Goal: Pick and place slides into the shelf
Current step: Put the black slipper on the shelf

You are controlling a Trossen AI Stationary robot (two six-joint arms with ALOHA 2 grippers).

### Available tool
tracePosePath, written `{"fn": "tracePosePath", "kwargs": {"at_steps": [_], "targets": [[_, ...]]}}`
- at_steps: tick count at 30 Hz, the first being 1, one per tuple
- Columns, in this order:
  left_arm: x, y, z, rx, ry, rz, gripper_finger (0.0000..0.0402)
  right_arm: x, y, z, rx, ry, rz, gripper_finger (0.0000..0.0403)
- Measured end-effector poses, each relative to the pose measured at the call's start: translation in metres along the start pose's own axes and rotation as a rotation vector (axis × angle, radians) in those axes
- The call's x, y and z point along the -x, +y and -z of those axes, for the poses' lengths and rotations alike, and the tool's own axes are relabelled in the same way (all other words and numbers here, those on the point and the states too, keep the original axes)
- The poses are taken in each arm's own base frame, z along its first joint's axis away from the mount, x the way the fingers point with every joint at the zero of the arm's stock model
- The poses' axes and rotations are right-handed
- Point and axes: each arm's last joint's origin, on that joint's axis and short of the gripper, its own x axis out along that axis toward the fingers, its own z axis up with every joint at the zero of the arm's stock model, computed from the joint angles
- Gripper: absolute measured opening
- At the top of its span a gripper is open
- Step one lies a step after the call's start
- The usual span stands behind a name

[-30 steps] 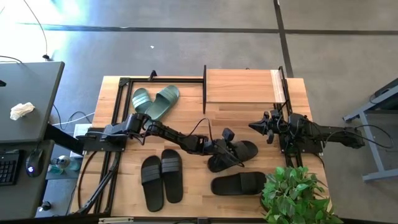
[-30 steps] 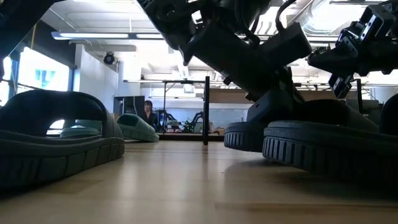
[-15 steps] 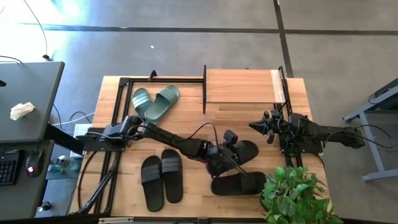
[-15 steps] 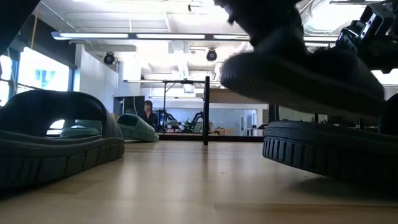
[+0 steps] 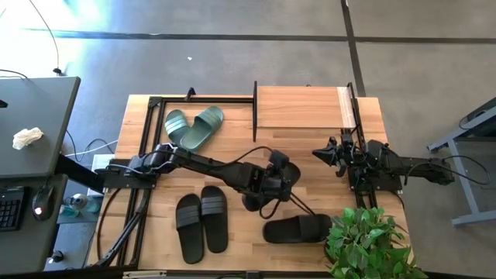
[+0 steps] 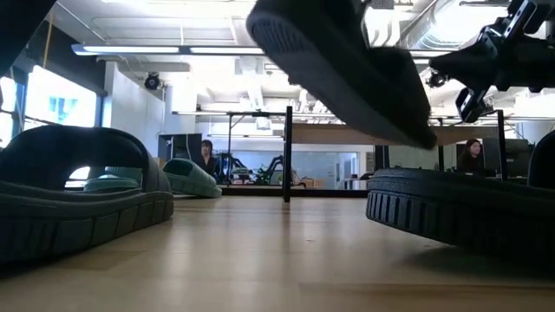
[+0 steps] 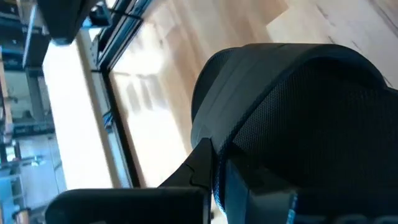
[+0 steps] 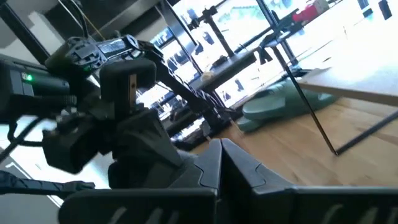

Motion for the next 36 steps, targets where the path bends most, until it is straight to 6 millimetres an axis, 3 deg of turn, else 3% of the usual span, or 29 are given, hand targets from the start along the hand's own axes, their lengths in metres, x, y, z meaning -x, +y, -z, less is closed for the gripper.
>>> {"fn": "tracePosePath", "kwargs": {"at_steps": [6,12,16,21,28,31,36], "targets": [[0.033,0.033,0.0,0.057,0.035,-0.137,0.0001,0.0,0.0,0.0,-0.039,-0.004,-0.006,0.0],[0.043,0.063,0.012,0.124,0.057,-0.275,0.0001,0.0,0.002,-0.002,-0.043,-0.006,-0.033,0.0],[0.03,0.09,0.021,0.171,0.109,-0.398,0.0,0.0,0.003,-0.003,-0.042,-0.021,-0.053,0.0],[0.015,0.131,0.031,0.365,0.057,-0.529,0.0,0.001,0.004,-0.004,-0.043,-0.03,-0.061,0.0],[-0.008,0.185,0.065,0.586,0.074,-0.683,0.0,0.0,0.004,-0.004,-0.055,-0.028,-0.06,0.0],[-0.029,0.195,0.082,0.608,0.125,-0.688,0.0,0.0,0.004,-0.004,-0.086,-0.026,-0.061,0.0],[-0.068,0.194,0.095,0.619,0.184,-0.66,0.0,0.0,0.004,-0.004,-0.088,-0.026,-0.06,0.0]]}}
